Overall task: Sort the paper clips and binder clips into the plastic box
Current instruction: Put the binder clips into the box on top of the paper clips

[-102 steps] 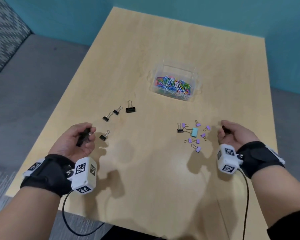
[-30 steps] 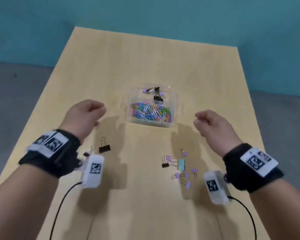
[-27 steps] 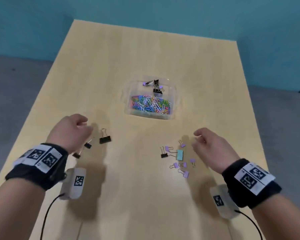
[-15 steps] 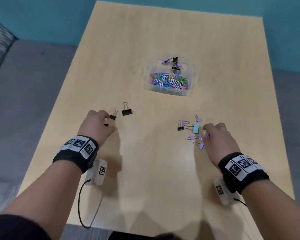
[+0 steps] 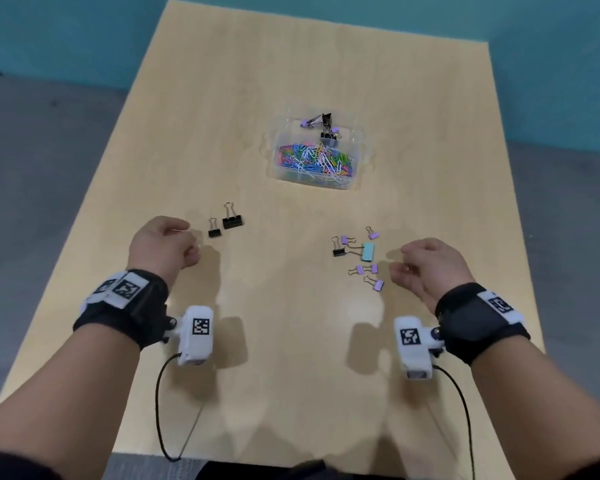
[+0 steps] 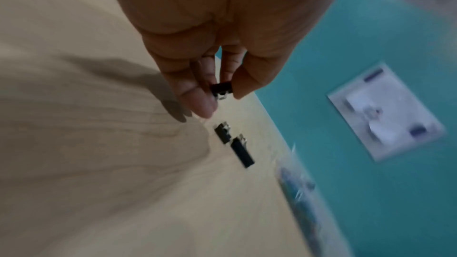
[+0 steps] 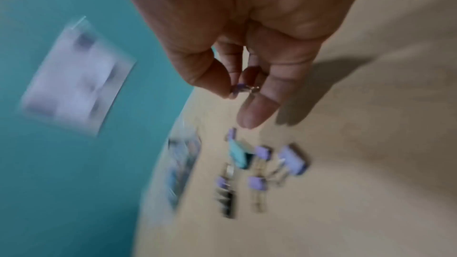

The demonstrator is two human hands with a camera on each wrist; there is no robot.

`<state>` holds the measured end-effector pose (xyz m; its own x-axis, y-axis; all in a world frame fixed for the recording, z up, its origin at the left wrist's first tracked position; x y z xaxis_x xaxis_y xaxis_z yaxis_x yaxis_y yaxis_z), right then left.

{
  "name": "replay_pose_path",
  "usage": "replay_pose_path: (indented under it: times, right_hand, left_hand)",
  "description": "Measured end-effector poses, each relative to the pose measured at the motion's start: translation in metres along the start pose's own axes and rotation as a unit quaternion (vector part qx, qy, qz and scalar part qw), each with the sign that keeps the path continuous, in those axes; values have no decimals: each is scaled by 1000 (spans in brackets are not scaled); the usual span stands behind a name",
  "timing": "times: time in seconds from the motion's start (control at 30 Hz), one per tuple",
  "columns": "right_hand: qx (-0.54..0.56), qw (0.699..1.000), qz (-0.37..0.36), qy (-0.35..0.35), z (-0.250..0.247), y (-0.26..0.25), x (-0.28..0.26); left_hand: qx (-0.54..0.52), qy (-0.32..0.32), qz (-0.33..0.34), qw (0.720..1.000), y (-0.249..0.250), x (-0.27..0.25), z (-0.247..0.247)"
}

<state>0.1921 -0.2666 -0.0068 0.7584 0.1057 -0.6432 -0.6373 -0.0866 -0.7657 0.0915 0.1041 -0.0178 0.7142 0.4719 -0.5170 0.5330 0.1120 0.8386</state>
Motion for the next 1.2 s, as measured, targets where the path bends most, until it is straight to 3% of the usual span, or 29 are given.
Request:
replay_pose_path:
  times: [0.07,0.1,0.17,0.27,0.37,0.4,0.47,0.5,0.53,0.6,0.67,1.0,1.03,1.1,1.13,1.2]
  right_hand:
    - [263,964,28,-14,-7,2,-6]
    - [326,944,44,-17,-10,4,-7]
    - [340,938,64,-26,-15,8,-7]
    - [238,968,73,-20,-12,16,-7]
    - [-48,997,46,-28,0,19,-10]
    - [-189,980,31,-49,6,21,-13]
    - [-431,898,15,-86,16,24,-18]
    - [-497,862,11,-94,19,27,-18]
    - [-531,842,5,-95,20,28,-18]
    - [-544,835,-6,-79,21,29,-15]
    - [-541,838,-8,-71,22,30,-13]
    - [-592,799,-11,-104,16,23,-16]
    - [-578,809,-12,-105,15,23,-17]
    - [-496,864,-11,-86,12,25,-19]
    - [-416,907,-7,-66,10,25,-18]
    - [-144,988,21,-47,4,26,-17]
  left_hand:
    - [-198,-13,-48,979,-2,-1,-6]
    - [-256,-20,-72,964,-3,1,-9]
    - [-315,-26,-99,943,-5,3,-13]
    - [-336,-31,-111,935,-7,6,-13]
    - [-210,-12,-103,972,-9,11,-14]
    - [-144,-12,-85,986,-9,12,-13]
    - [13,-18,-38,999,-5,13,-9]
    - [109,-21,-15,994,-2,14,-5]
    - [214,-25,2,977,2,14,-1]
    - [388,-49,19,920,5,17,6]
    - [455,-71,26,887,5,21,11]
    - [520,-73,32,851,10,21,20]
    - [525,-72,32,847,11,21,21]
    - [528,-71,26,846,11,22,23]
    - [515,-70,18,854,11,24,22]
    - [460,-61,2,886,9,24,19]
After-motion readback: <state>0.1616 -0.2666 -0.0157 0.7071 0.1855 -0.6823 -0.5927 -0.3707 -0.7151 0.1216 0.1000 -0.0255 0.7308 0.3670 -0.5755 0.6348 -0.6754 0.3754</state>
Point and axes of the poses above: each hand's wrist, its own x-axis towards the middle knuckle, its own z-axis out of the palm, y = z × x, the point moved 1 cm from there along x, towards the middle knuckle, and after that the axes turned 14 degrees about -y, right-handed, at the moved point
